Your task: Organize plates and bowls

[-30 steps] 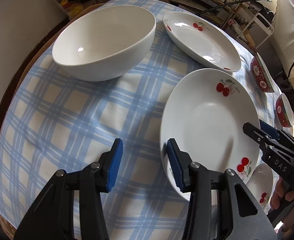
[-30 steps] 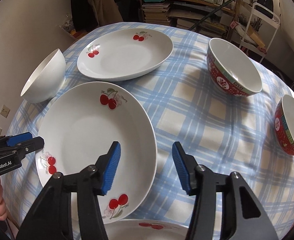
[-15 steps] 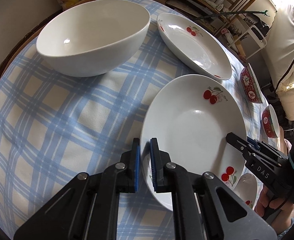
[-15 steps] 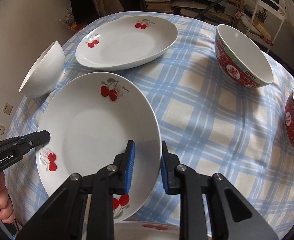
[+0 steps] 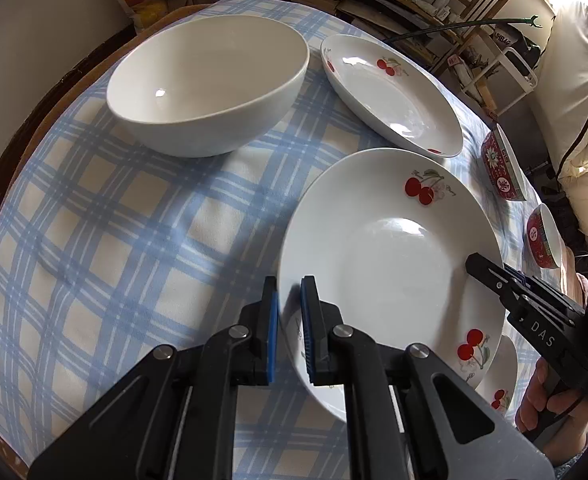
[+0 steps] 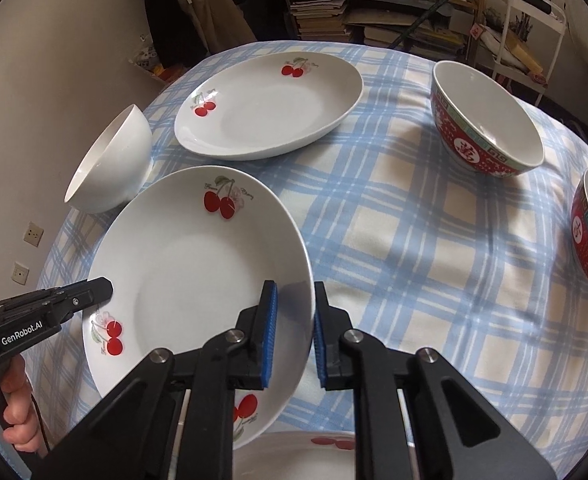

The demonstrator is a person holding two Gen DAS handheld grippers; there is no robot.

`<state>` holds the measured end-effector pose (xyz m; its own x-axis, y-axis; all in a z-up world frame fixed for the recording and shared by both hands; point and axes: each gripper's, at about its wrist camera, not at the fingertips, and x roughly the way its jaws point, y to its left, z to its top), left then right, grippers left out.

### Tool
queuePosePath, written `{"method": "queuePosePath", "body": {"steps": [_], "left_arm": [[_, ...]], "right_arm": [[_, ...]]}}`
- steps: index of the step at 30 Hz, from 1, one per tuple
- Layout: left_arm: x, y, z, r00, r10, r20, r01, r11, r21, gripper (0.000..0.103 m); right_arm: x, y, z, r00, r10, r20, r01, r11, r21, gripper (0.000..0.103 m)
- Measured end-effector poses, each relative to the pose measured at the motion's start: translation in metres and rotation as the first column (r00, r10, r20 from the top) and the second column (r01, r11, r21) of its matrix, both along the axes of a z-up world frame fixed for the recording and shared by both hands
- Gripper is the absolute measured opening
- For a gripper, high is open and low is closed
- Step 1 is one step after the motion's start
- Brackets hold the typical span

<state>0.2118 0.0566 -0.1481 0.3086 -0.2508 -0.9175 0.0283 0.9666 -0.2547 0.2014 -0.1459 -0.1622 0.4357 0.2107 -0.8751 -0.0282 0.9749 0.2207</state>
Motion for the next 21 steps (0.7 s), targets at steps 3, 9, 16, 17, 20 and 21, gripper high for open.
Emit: {"method": "queuePosePath", "body": {"steps": [3,9,16,17,20,21], "left_arm": [[-0.005,-0.001,0.003,1.0,-0.005,0.013,0.005,1.0,0.016,0.011],[-0.019,-0.011,0.014,0.998,-0.056,0.034,0.055,0.997,0.048,0.012],[-0.035,-0.026,0.024,0.995,-0.092,0.032,0.091,0.996,0.019,0.012],[-0.038,-0.029,0.026,0.995,-0.096,0.034,0.095,0.995,0.022,0.012],[-0.046,-0.04,0.031,0.993,-0.114,0.038,0.113,0.993,0.022,0.012],[-0.049,-0.044,0.033,0.991,-0.125,0.04,0.124,0.992,0.019,0.012]], "right_arm": [[-0.002,0.005,0.004,1.0,0.023,-0.002,-0.023,1.0,-0.002,0.017],[-0.016,0.002,0.013,0.999,0.032,0.013,-0.031,0.999,-0.016,0.017],[-0.047,-0.017,0.028,1.0,0.018,0.025,-0.017,1.0,-0.022,0.016],[-0.051,-0.02,0.03,1.0,0.01,0.027,-0.01,1.0,-0.018,0.016],[-0.065,-0.027,0.034,1.0,-0.01,0.029,0.01,1.0,-0.019,0.016],[-0.07,-0.03,0.035,0.999,-0.02,0.03,0.021,1.0,-0.018,0.016]]}}
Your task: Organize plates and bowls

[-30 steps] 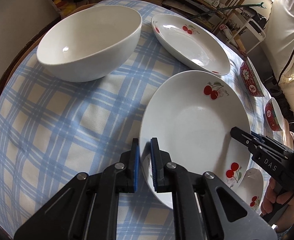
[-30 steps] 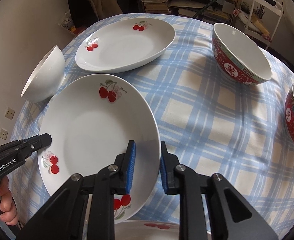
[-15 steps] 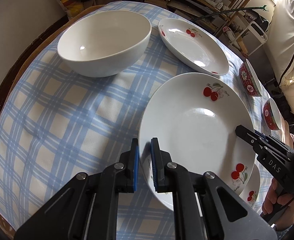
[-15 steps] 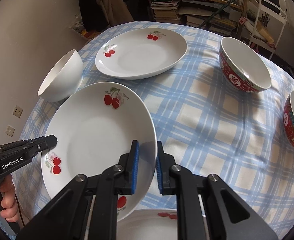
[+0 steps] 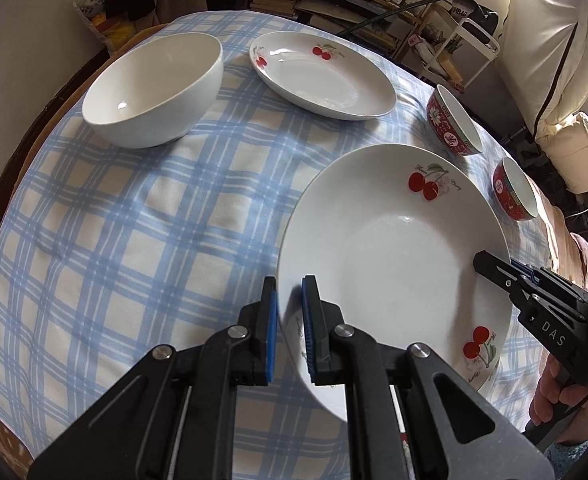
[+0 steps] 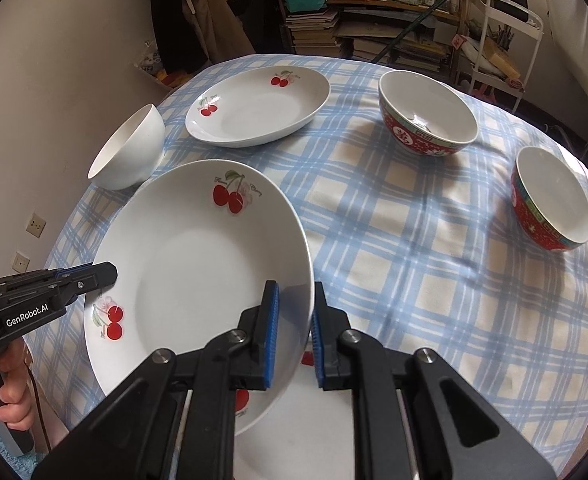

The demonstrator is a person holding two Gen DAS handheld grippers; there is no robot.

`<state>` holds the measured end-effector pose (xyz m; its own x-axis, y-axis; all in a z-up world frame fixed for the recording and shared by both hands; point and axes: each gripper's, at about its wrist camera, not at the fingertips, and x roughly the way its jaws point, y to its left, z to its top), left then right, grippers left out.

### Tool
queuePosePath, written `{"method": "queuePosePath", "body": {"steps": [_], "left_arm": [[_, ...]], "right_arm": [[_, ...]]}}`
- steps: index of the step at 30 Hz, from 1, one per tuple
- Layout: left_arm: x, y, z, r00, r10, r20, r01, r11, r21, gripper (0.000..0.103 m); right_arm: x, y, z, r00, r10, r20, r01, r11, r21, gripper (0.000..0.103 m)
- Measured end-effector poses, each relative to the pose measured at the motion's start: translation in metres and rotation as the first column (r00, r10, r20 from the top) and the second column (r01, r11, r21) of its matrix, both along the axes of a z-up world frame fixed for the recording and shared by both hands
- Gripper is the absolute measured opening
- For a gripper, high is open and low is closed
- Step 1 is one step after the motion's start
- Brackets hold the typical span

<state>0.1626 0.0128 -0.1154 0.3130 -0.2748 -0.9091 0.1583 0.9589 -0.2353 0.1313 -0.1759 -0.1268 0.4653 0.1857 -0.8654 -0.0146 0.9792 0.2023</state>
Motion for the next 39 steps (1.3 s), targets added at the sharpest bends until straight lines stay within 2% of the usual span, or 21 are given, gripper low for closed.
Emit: {"method": "queuePosePath", "body": {"steps": [10,22,35,39], "left_arm": [[-0.035,-0.04,0.004,0.997,-0.078,-0.006,0.078,0.997,0.003,0.012],[-0.072,-0.067,0.005,0.99,-0.139,0.008,0.138,0.989,0.056,0.013],[-0.085,-0.068,-0.023,0.99,-0.135,-0.033,0.138,0.984,0.109,0.015],[-0.085,-0.067,-0.027,0.989,-0.14,-0.046,0.144,0.984,0.101,0.015]], "right_arm": [[-0.054,-0.036,0.006,0.998,-0.059,-0.011,0.059,0.998,0.0,0.016],[-0.108,-0.065,0.002,0.991,-0.133,-0.009,0.134,0.991,0.029,0.016],[-0.121,-0.062,-0.011,0.982,-0.188,0.006,0.187,0.979,0.081,0.016],[-0.121,-0.06,-0.014,0.983,-0.186,0.002,0.185,0.981,0.056,0.016]]}}
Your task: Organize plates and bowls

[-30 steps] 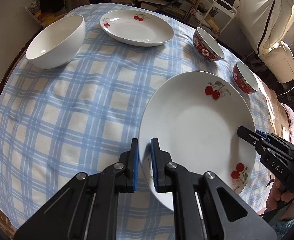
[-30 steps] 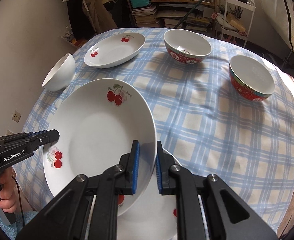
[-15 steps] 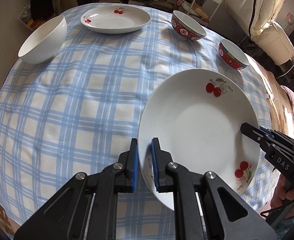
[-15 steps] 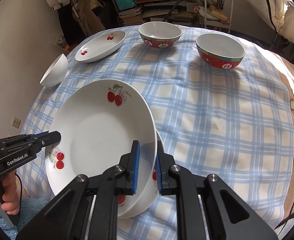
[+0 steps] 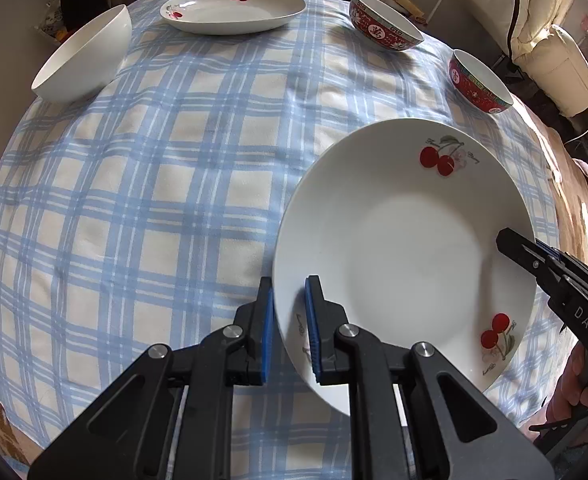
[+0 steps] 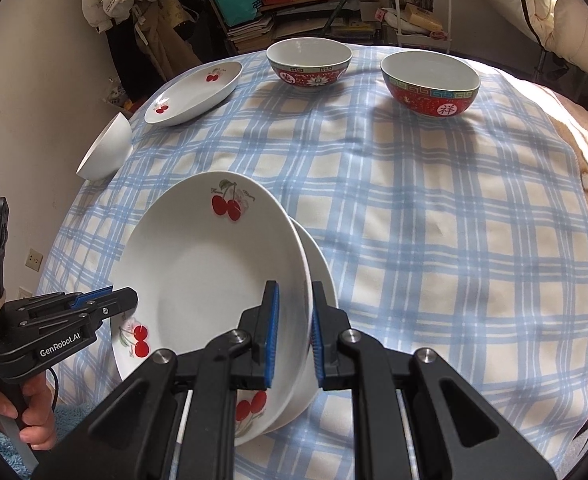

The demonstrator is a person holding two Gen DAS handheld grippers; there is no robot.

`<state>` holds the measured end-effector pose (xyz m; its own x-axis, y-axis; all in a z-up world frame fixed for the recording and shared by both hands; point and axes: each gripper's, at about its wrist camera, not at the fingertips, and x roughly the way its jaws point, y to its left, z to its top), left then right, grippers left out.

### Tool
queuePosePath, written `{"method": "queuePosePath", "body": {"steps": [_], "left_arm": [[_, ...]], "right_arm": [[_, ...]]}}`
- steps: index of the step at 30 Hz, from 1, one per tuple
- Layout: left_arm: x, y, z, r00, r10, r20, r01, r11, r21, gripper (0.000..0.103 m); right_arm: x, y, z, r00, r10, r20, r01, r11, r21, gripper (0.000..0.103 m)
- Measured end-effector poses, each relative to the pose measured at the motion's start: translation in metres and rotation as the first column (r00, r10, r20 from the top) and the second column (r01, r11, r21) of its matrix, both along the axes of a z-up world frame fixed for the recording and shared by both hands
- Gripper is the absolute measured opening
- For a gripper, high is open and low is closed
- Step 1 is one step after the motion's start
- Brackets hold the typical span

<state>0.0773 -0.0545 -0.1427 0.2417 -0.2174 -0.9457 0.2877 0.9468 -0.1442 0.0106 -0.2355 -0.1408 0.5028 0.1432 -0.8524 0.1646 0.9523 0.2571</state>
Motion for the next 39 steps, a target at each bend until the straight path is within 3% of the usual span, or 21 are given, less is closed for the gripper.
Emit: {"method": "queuePosePath", "body": {"steps": [29,39], "left_arm": [[0.004,-0.006,-0.017,1.0,-0.005,-0.027,0.006,1.0,0.028,0.015],[0.003,-0.01,-0.021,0.998,-0.041,-0.043,0.043,0.998,0.041,0.015]], "right_arm": [[0.007,0.0,-0.017,0.999,-0.005,-0.046,0.004,1.0,-0.007,0.016],[0.007,0.007,-0.011,0.999,0.006,-0.036,-0.009,0.995,-0.096,0.017]]}}
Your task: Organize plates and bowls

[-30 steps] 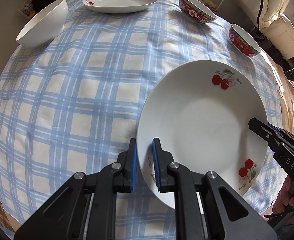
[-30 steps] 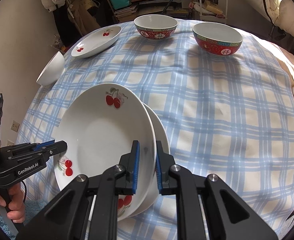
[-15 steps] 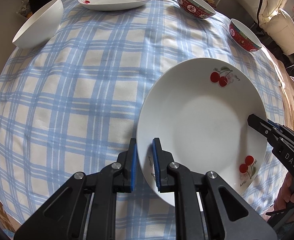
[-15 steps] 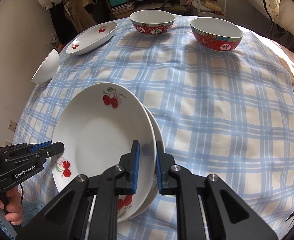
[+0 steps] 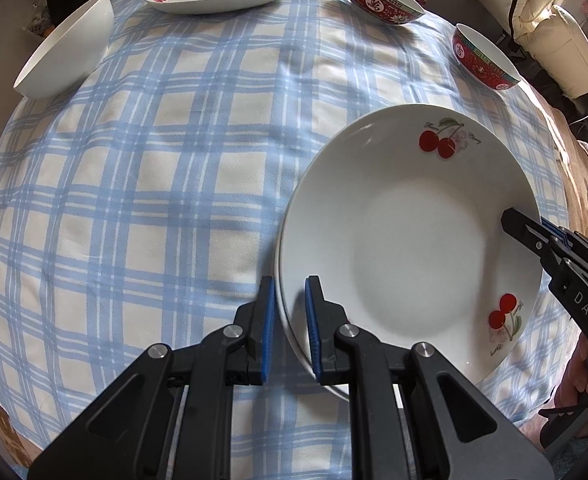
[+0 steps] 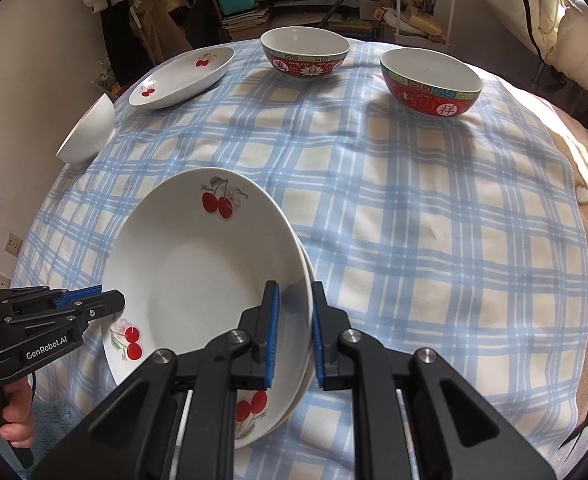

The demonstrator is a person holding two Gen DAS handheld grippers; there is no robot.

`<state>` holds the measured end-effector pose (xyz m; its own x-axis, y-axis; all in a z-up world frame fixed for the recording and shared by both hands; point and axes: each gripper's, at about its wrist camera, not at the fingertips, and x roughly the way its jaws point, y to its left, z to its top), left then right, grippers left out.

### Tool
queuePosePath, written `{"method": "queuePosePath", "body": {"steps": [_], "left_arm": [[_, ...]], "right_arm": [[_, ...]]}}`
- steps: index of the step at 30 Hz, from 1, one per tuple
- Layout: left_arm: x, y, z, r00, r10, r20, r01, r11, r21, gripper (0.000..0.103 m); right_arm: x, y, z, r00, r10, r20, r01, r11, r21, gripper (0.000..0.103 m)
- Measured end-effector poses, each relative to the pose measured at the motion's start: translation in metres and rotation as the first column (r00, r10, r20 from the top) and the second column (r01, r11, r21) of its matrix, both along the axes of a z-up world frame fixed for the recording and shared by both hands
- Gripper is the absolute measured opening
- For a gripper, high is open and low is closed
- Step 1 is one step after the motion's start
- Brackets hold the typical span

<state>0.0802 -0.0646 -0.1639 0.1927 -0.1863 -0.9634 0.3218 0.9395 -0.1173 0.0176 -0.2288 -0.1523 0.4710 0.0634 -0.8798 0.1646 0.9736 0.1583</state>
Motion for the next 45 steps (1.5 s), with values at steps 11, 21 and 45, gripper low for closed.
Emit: {"method": "queuePosePath", "body": {"steps": [11,21,45], "left_arm": [[0.007,0.01,0.013,0.998,0.058,0.02,-0.057,0.998,-0.024,0.015],[0.043,0.03,0.034,0.992,0.122,0.036,-0.121,0.992,-0.04,0.024],[0.206,0.072,0.109,0.957,0.173,0.233,-0.183,0.983,0.018,0.089]], "right_arm": [[0.006,-0.007,0.004,1.0,-0.011,0.02,0.011,1.0,0.021,0.017],[0.048,-0.003,0.025,0.996,0.038,0.075,-0.037,0.999,-0.01,0.018],[0.2,0.008,0.059,0.987,0.031,0.159,-0.031,1.0,-0.005,0.085]]}}
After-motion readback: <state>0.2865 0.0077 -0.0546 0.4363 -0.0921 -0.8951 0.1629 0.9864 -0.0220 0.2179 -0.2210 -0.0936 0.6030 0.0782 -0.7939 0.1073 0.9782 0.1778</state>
